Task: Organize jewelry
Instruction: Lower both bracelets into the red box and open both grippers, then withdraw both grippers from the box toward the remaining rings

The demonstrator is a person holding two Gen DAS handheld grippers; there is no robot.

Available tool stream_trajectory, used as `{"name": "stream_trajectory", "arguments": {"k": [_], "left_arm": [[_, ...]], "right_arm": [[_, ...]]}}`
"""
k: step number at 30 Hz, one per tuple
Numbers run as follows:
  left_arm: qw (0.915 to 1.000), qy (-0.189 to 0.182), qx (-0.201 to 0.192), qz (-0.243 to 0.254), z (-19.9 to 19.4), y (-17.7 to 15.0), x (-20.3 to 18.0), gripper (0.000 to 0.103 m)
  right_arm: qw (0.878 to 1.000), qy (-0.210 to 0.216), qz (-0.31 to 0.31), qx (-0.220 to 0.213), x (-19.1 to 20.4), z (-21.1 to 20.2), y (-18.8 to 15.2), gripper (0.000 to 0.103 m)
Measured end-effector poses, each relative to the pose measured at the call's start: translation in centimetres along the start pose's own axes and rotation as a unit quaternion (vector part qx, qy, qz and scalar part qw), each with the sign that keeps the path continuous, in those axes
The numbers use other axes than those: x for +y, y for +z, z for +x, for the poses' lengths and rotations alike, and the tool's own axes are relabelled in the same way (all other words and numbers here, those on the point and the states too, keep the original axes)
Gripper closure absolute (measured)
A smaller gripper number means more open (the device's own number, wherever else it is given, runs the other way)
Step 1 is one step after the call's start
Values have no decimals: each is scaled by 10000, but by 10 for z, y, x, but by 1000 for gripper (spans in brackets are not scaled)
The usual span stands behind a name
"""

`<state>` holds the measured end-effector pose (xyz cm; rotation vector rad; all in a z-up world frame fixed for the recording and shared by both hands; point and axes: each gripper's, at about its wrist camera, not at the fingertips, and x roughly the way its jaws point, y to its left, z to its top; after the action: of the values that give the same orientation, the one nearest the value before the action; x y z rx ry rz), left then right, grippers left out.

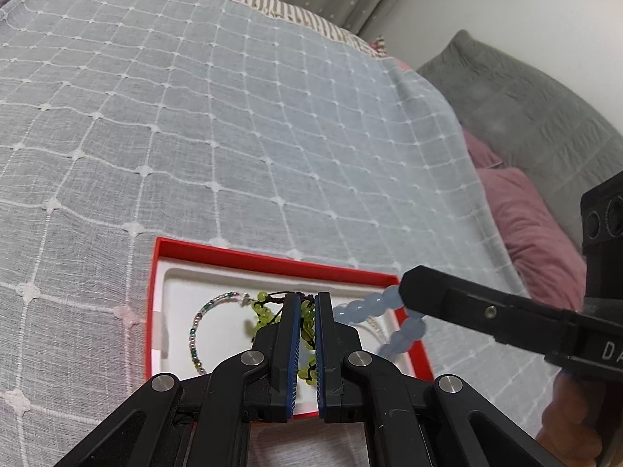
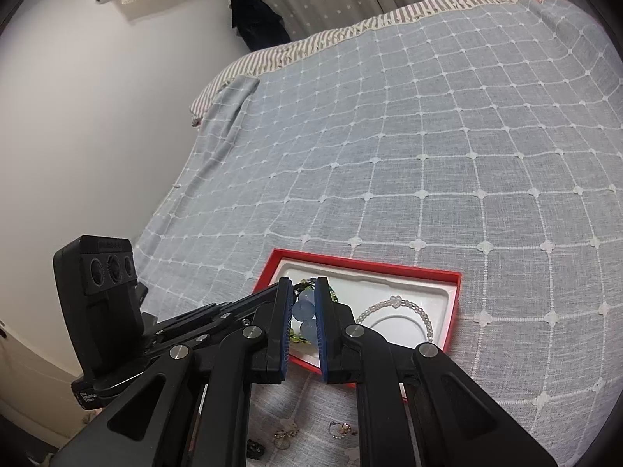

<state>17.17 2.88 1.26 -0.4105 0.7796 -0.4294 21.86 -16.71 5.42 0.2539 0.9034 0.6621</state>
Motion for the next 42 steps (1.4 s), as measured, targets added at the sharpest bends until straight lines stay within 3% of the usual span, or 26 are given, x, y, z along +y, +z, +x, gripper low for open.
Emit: {"name": "stream_trajectory", "arguments": {"k": [15, 16, 19, 20, 29, 32, 39, 42], "left_arm": [[9974, 677, 168, 189, 5, -4, 12, 100], [9971, 716, 187, 184, 6, -4, 13, 97], [9960, 865, 150, 148, 3, -2, 16, 73], [9959, 891, 98, 120, 0, -1, 17, 70], [9960, 868, -164, -112, -20, 6, 21, 70], [9960, 874, -178, -65, -24, 3, 16, 70], [9934, 1124, -3, 223, -37, -11, 4, 70], [9931, 1142, 224, 134, -41, -15, 4, 70]], "right_arm": [[9986, -467, 248, -22, -23, 0, -1, 91], [9984, -480, 288, -29, -25, -1, -1, 90], [9972, -612, 422, -71, -31, -2, -1, 90], [9968, -648, 454, -81, -33, -3, -1, 90], [9964, -698, 446, -165, -28, -12, -2, 90], [9966, -740, 325, -160, -21, -14, -5, 83], [9963, -862, 1, -68, -5, -24, -23, 75], [9936, -1124, -143, 17, 0, -30, -34, 75]]}}
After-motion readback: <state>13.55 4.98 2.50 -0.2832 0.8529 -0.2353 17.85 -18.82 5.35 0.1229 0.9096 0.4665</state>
